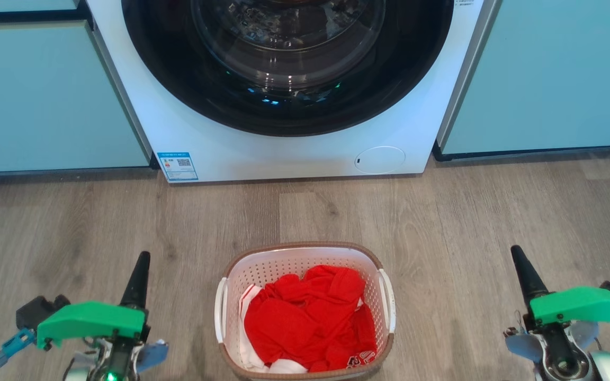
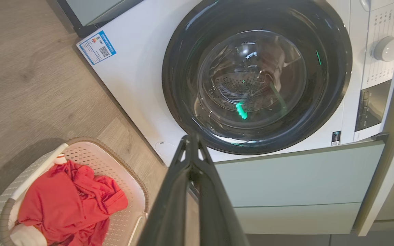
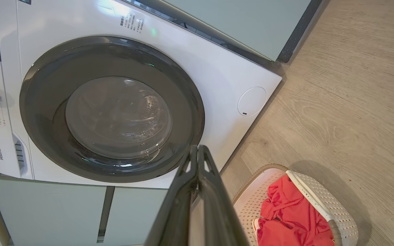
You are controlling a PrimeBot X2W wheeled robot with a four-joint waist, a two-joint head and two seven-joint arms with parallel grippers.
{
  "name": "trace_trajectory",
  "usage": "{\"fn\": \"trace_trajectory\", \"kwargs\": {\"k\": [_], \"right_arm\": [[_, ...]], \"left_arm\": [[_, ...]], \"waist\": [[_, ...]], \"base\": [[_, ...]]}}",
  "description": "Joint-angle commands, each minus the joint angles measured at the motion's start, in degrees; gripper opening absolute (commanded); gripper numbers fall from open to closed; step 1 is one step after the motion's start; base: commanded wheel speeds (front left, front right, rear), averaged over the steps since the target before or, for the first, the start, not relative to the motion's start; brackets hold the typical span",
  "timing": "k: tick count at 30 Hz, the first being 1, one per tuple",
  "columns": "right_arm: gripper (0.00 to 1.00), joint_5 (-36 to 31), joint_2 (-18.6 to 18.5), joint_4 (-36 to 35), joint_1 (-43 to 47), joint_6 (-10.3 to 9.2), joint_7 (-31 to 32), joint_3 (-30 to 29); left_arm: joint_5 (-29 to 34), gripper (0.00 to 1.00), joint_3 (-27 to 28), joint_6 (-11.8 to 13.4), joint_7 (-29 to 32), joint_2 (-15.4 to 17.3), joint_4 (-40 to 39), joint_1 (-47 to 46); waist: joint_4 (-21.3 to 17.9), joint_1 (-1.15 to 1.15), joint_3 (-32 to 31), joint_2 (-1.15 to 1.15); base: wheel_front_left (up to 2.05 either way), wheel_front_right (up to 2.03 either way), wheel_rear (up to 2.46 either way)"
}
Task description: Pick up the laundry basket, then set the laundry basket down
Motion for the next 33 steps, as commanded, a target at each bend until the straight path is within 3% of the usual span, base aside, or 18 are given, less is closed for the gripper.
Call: {"fn": "trace_trajectory", "kwargs": {"k": [1,33], "right_arm": [[0.00,1.5,-0.8,-1.5,-2.8,0.30,0.5,0.4],[0.00,19.9,-0.7,-0.6,-3.8,0.41,6.0,-2.8]], "left_arm": [[-1.3,0.00,2.4,-0.6,0.4,0.6,-1.8,-3.3],[-19.9,0.00,7.8,-2.7,5.9,0.5,-1.6,-4.7]], "waist": [[0.0,0.00,0.0,0.00],[0.2,0.00,0.0,0.00]], "base": [[0.00,0.00,0.00],[0.00,0.00,0.00]]}}
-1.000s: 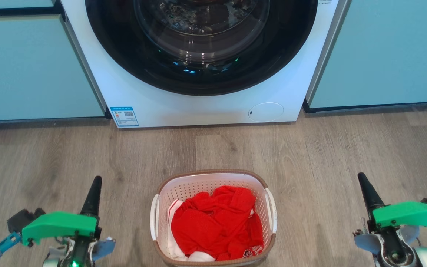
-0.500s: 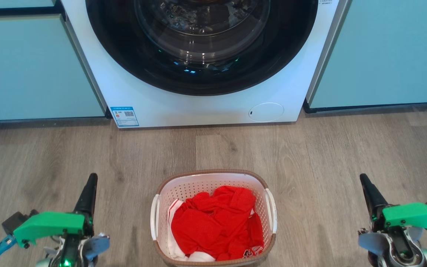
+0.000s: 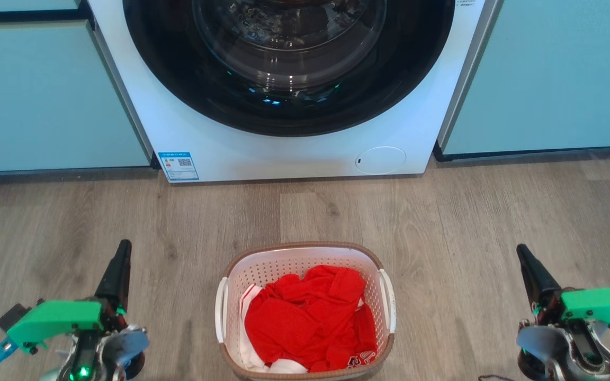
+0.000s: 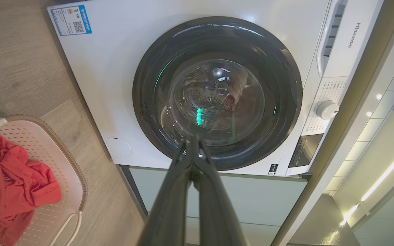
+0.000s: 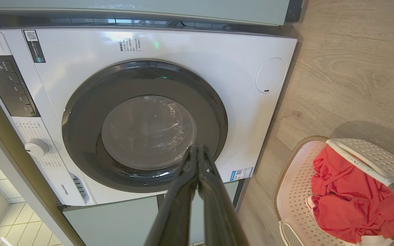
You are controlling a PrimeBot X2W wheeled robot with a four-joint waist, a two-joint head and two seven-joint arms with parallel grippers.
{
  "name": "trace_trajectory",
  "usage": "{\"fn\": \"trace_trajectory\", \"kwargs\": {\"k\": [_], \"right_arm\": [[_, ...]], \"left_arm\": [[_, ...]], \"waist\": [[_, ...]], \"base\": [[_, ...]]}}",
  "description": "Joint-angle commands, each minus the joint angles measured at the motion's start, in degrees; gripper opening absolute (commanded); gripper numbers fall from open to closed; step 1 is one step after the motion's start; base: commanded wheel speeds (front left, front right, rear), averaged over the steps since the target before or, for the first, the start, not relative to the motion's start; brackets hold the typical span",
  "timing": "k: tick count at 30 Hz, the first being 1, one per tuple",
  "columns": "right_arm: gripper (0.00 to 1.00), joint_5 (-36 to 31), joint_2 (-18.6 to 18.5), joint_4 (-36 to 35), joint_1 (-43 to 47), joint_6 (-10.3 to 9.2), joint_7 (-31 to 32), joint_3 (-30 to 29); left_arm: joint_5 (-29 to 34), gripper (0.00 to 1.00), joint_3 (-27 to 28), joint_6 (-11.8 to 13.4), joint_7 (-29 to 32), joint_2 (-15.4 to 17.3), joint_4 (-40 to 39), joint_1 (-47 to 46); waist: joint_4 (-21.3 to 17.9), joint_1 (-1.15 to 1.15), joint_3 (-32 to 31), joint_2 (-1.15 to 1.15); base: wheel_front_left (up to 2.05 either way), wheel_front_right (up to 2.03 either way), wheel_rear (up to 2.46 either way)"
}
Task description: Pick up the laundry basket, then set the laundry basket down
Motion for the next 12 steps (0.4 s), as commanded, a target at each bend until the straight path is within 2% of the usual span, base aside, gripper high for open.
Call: {"fn": "trace_trajectory", "kwargs": {"k": [1,12], "right_arm": [[0.00,1.7,-0.7,-1.7,-3.4,0.41,0.7,0.8],[0.00,2.0,-0.6,-1.7,-3.4,0.41,1.1,0.5]], "left_arm": [[-1.6,0.00,2.6,-0.7,0.6,0.6,-1.7,-3.5],[-1.9,0.00,2.9,-0.7,0.8,0.5,-1.7,-3.5]], "waist": [[0.0,0.00,0.0,0.00],[0.0,0.00,0.0,0.00]], "base": [[0.00,0.00,0.00],[0.00,0.00,0.00]]}}
